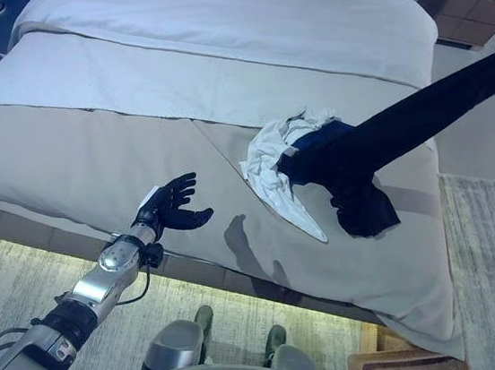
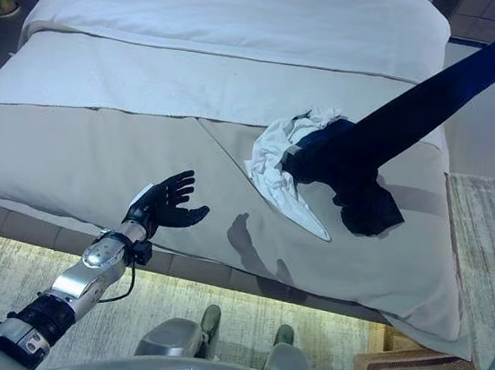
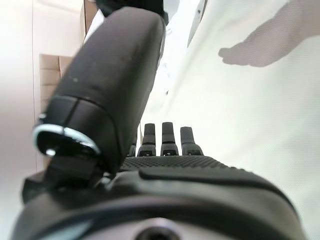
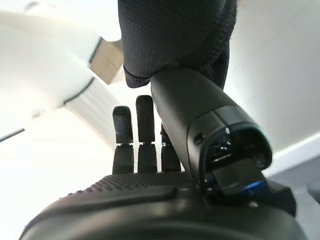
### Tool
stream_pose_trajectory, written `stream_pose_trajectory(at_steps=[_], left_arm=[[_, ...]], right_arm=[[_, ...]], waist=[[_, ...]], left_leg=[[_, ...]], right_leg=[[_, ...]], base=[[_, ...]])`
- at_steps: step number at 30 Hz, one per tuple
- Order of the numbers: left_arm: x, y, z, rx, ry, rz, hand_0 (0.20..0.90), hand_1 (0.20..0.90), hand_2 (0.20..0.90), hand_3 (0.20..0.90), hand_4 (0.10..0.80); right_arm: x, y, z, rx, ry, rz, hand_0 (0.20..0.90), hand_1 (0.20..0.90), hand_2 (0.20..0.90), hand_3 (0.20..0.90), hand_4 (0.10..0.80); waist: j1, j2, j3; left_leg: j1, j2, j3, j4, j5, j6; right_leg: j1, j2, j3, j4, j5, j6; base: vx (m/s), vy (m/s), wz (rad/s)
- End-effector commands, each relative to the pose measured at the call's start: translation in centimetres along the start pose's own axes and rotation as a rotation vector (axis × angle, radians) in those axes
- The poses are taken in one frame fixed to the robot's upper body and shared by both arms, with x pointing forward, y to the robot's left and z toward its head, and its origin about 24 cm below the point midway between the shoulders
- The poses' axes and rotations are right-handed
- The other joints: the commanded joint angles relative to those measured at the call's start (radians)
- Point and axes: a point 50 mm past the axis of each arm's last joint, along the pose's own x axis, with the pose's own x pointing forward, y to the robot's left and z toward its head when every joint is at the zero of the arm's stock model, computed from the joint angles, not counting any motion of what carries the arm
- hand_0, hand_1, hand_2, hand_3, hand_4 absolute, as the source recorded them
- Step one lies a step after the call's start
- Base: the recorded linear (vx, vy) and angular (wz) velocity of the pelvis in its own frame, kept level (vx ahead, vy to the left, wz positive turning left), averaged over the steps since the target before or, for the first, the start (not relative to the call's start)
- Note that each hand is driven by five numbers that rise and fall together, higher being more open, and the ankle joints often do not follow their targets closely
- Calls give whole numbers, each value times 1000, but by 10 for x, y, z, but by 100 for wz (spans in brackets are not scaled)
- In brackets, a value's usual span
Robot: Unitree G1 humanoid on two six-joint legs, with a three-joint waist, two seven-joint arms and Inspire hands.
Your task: Pick up the clothes from the bed and place them into the basket
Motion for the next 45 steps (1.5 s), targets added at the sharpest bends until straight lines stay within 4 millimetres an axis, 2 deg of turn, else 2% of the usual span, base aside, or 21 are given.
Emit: stream_pose_trajectory(at_steps=[1, 7, 12, 17, 23, 29, 31, 32, 34, 35, 36, 38, 41, 45], left_arm=[[-8, -1, -3, 38, -40, -11, 900, 900, 900, 900, 800], [-6, -2, -4, 48, -27, -16, 900, 900, 900, 900, 800], [-5, -5, -8, 53, -14, -19, 900, 900, 900, 900, 800], [-5, -3, -12, 61, 1, -2, 900, 900, 900, 900, 800], [-5, 0, -14, 84, 10, -6, 900, 900, 900, 900, 800], [-8, 1, -18, 140, 13, -38, 900, 900, 900, 900, 800], [-6, 0, -16, 163, 14, -60, 900, 900, 900, 900, 800], [-6, 0, -15, 169, 11, -54, 900, 900, 900, 900, 800], [-4, 6, -10, 165, 3, -6, 900, 900, 900, 900, 800], [-3, 11, -7, 163, -4, 19, 900, 900, 900, 900, 800], [-1, 17, -1, 162, -14, 42, 900, 900, 900, 900, 800], [0, 24, 4, 166, -16, 60, 900, 900, 900, 900, 800], [1, 22, 0, 151, -6, 64, 900, 900, 900, 900, 800], [6, 9, -1, 167, -13, 24, 900, 900, 900, 900, 800]], right_arm=[[6, -63, 51, -6, -185, -234, 300, 300, 300, 200, 100], [7, -93, 74, 18, -206, -327, 300, 300, 300, 200, 100], [6, -109, 92, 47, -222, -380, 300, 300, 300, 200, 100], [4, -115, 106, 47, -238, -408, 300, 300, 300, 200, 100], [4, -123, 107, 14, -209, -468, 300, 300, 300, 200, 100], [2, -143, 107, -18, -180, -533, 300, 300, 300, 200, 100], [1, -144, 103, -25, -170, -551, 300, 300, 300, 200, 100], [1, -141, 102, -17, -171, -551, 300, 300, 300, 200, 100], [2, -130, 101, 14, -185, -535, 300, 300, 300, 200, 100], [2, -125, 100, 22, -188, -526, 300, 300, 300, 200, 100], [1, -122, 101, 38, -194, -519, 300, 300, 300, 200, 100], [-1, -124, 105, 55, -206, -521, 300, 300, 300, 200, 100], [-1, -136, 105, 38, -205, -523, 300, 300, 300, 200, 100], [-2, -149, 107, 23, -200, -555, 300, 300, 300, 200, 100]], waist=[[-12, -42, -199], [-24, -55, -217], [-39, -59, -230], [-48, -63, -241], [-53, -70, -245], [-75, -84, -232], [-82, -87, -221], [-85, -84, -214], [-82, -64, -196], [-79, -58, -191], [-75, -50, -191], [-73, -53, -205], [-94, -59, -216], [-116, -65, -224]], left_leg=[[-44, 37, 38, 56, -124, -6], [-35, 30, 38, 3, -99, -3], [-22, 27, 48, -21, -92, -1], [-21, 22, 58, -27, -82, 3], [-21, 18, 65, -14, -93, 8], [-46, 4, 93, 98, -153, 16], [-48, -8, 103, 110, -160, 17], [-41, -6, 111, 99, -154, 13], [-16, 19, 155, 64, -141, 7], [-15, 31, 182, 50, -128, 10], [-21, 45, 209, 43, -114, 15], [-45, 50, 222, 47, -103, 15], [-36, 57, 208, 25, -90, -2], [-6, 54, 208, -29, -79, -11]], right_leg=[[-77, 17, 42, 58, 29, 6], [-80, 29, 46, 46, 37, 7], [-76, 34, 52, 39, 37, 8], [-80, 36, 64, 37, 46, 9], [-79, 37, 81, 33, 49, 12], [-97, 21, 124, 52, 60, 23], [-104, 5, 133, 9, 123, 48], [-116, -2, 118, -1, 150, 61], [-138, -14, 38, 35, 161, 81], [-147, -15, 7, 85, 154, 81], [-150, -7, -18, 133, 118, 73], [-134, 14, -29, 111, 75, 55], [-131, 27, -12, 72, 87, 52], [-111, 44, 4, 23, 86, 39]], base=[[-26, -1, -6], [-12, -5, -10], [9, 17, -2], [13, 25, -7], [12, 31, -7], [40, 34, -13], [31, -11, -20], [10, -32, -27], [-109, -36, -35], [-248, -43, -61], [-217, -52, -81], [-153, -79, -94], [-1, -71, -64], [41, -41, -11]])
